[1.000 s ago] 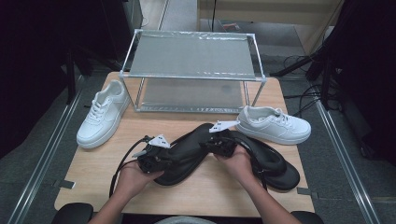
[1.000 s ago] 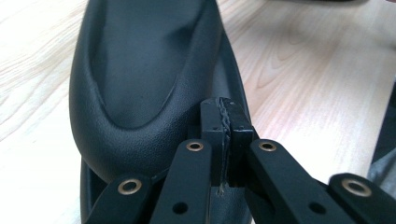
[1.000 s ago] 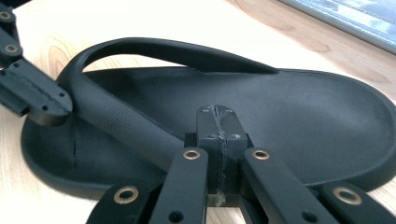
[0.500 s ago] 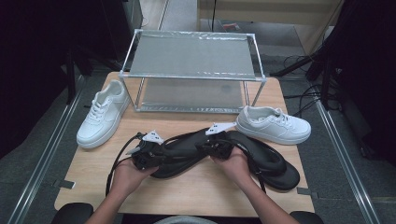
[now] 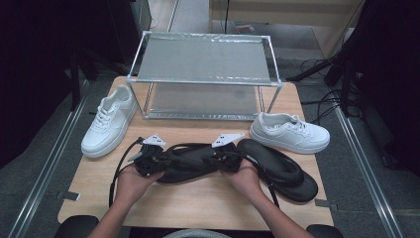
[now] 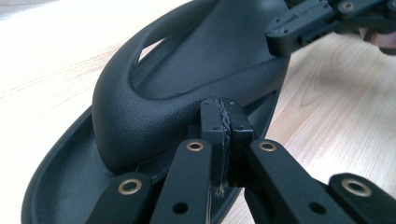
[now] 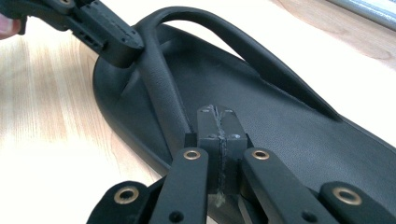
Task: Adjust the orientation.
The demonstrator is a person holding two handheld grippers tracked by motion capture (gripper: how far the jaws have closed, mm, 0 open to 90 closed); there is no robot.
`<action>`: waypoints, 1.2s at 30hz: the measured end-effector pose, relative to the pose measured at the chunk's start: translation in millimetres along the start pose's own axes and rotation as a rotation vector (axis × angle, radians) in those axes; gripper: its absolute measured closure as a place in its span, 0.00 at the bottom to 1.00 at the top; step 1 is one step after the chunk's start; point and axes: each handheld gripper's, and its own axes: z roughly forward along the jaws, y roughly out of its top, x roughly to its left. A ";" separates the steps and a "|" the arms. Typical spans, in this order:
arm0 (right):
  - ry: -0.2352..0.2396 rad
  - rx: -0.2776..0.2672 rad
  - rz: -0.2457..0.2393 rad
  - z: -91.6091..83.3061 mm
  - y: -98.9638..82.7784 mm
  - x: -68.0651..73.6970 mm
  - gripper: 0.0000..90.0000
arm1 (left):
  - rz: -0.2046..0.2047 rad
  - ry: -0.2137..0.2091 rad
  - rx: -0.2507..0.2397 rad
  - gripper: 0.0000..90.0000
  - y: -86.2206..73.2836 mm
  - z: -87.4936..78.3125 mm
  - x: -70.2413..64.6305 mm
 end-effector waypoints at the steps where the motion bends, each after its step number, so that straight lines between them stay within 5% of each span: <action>1: 0.004 0.001 0.004 0.1 0.3 1.0 1.00 | -0.003 -0.004 0.000 1.00 0.3 -0.2 0.9; 36: 0.059 0.020 -0.027 16.1 3.0 32.0 1.00 | 0.045 0.033 -0.038 1.00 19.3 16.9 13.6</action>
